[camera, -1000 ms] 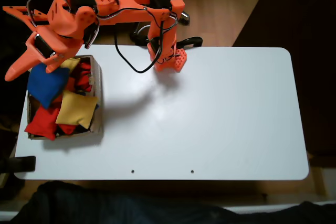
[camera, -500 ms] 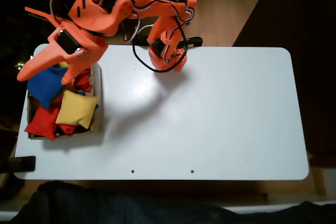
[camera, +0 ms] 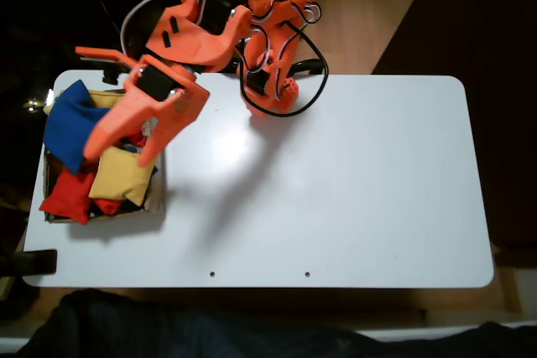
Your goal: Grasp a bag and put it in the box.
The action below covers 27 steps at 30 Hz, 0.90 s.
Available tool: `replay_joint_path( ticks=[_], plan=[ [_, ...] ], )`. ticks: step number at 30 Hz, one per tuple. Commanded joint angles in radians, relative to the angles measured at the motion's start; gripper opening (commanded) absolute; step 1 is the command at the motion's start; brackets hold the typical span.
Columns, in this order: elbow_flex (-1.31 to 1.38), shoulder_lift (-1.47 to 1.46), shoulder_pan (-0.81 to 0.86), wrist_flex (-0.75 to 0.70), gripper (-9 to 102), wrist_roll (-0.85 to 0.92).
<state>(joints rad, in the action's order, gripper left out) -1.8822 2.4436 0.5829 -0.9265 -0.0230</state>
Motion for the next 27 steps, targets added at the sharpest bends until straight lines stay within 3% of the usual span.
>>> replay_joint_path(
  ticks=[1, 9, 12, 18, 27],
  plan=[
    [-0.067, 0.060, -0.048, 0.066, 45, -0.009],
    [-0.256, 0.167, -0.140, 0.173, 35, -0.020],
    [-0.313, 0.210, -0.175, 0.201, 19, -0.021],
    [-0.448, 0.318, -0.235, 0.261, 0, -0.032],
    [-0.669, 0.491, -0.311, 0.293, 0, -0.135]
  ],
)
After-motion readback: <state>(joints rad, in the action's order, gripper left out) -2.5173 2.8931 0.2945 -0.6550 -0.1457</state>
